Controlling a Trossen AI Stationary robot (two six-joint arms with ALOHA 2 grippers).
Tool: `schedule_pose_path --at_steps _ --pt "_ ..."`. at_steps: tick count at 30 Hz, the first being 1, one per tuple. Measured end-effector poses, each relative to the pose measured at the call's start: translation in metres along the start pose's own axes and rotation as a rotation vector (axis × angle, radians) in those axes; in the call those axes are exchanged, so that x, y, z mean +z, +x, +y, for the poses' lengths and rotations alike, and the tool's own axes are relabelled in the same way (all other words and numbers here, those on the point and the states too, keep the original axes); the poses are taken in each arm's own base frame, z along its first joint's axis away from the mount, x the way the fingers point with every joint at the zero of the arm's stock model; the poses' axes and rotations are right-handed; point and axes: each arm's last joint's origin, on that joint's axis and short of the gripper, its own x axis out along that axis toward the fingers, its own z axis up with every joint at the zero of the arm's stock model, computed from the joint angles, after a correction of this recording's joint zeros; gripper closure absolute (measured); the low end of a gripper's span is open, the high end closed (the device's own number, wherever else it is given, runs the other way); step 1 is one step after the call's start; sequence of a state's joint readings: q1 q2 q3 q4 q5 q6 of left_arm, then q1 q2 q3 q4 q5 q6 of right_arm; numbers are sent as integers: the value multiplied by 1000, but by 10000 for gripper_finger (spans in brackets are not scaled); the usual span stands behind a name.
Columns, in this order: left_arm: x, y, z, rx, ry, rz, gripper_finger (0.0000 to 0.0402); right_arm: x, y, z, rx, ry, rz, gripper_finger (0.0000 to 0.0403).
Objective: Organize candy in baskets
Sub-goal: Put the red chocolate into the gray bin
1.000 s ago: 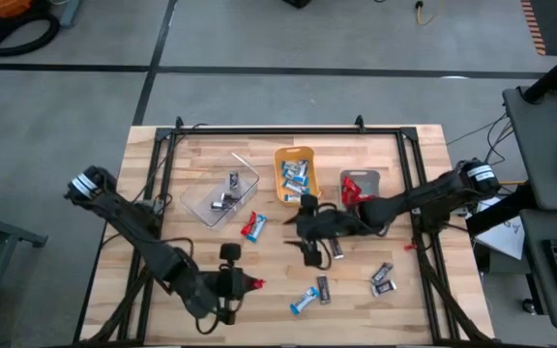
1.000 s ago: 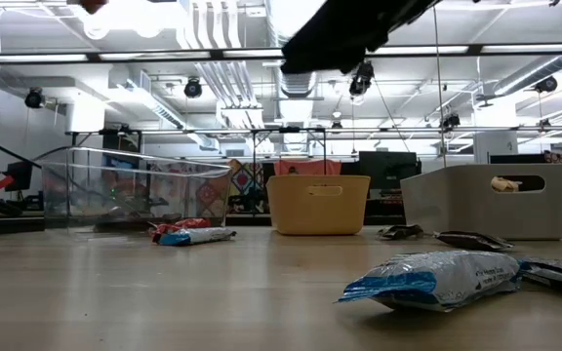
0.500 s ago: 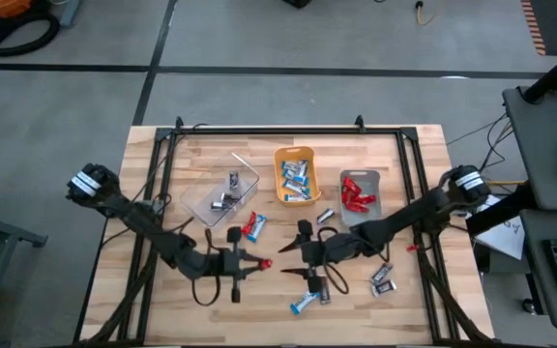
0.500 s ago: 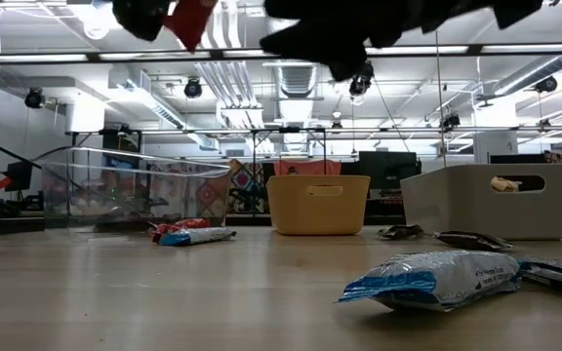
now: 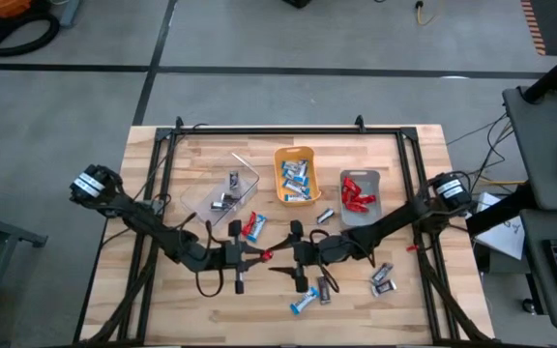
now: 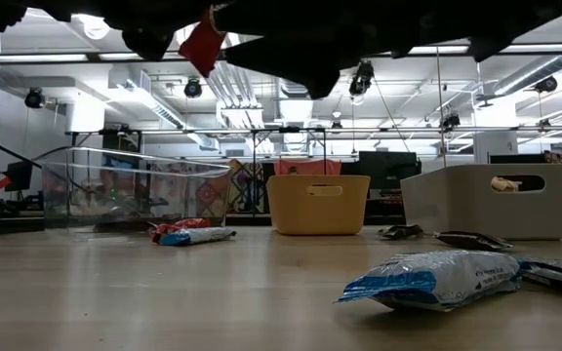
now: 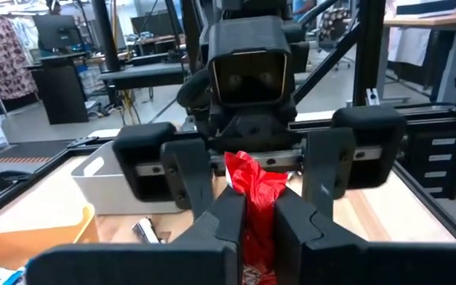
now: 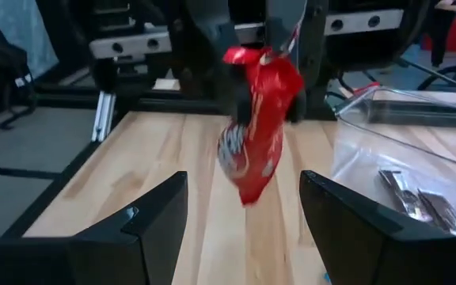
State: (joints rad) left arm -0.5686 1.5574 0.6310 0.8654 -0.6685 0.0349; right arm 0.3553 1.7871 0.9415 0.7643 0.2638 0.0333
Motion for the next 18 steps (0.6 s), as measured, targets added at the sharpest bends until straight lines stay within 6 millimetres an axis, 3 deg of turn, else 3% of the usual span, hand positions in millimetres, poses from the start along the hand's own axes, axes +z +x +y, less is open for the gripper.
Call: schedule_pose_path --at_steps 9,18 --pt "4 4 -2 3 -3 -14 388 4 10 1 -2 -37 -16 189" --pt "4 4 -2 4 -6 -15 388 4 10 1 1 -40 -16 338"
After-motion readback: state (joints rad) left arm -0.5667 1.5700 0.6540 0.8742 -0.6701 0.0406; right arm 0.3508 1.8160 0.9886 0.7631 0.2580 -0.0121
